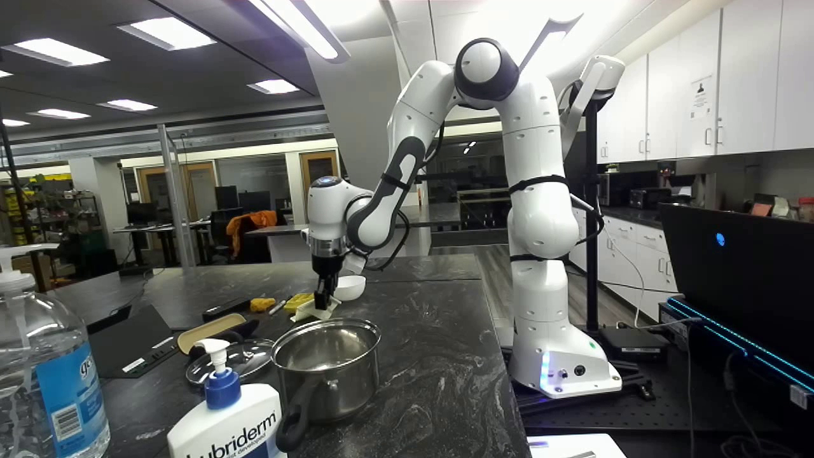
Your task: Move the paper towel side to side
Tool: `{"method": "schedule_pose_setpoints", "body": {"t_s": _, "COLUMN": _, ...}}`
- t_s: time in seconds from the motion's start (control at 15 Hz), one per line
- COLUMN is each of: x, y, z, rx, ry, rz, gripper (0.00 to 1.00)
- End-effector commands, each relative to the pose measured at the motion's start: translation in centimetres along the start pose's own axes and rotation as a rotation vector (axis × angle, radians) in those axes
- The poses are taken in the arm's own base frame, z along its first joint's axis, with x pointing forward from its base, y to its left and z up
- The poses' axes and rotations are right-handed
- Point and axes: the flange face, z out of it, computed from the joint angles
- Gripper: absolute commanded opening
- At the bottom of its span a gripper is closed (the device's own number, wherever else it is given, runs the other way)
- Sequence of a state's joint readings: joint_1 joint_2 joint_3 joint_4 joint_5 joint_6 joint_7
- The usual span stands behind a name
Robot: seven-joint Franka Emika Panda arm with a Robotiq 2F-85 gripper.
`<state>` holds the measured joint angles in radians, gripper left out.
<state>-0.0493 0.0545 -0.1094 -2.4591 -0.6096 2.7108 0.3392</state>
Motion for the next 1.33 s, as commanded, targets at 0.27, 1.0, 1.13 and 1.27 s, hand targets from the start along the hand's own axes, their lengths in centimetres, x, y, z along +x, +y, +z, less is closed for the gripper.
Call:
{"method": "schedule_pose_setpoints", "body": {"t_s": 0.27, "x": 3.1, "y": -6.7, "z": -2.9, "rx": 0.022, "ry": 0.076, "rz": -0.126, "gripper": 0.02}}
{"method": "schedule_pose_setpoints", "body": {"t_s": 1.0, "x": 3.5, "y": -5.6, "z": -2.2, "rx": 0.083, "ry": 0.042, "rz": 0.052, "gripper": 0.02}}
{"method": "schedule_pose_setpoints", "body": {"t_s": 1.13, "x": 3.3, "y": -4.8, "z": -2.1, "rx": 0.092, "ry": 0.029, "rz": 0.102, "gripper": 0.02}}
{"method": "schedule_pose_setpoints", "body": {"t_s": 1.27, "x": 3.2, "y": -4.2, "z": -2.3, "rx": 0.105, "ry": 0.013, "rz": 0.147, "gripper": 0.02}}
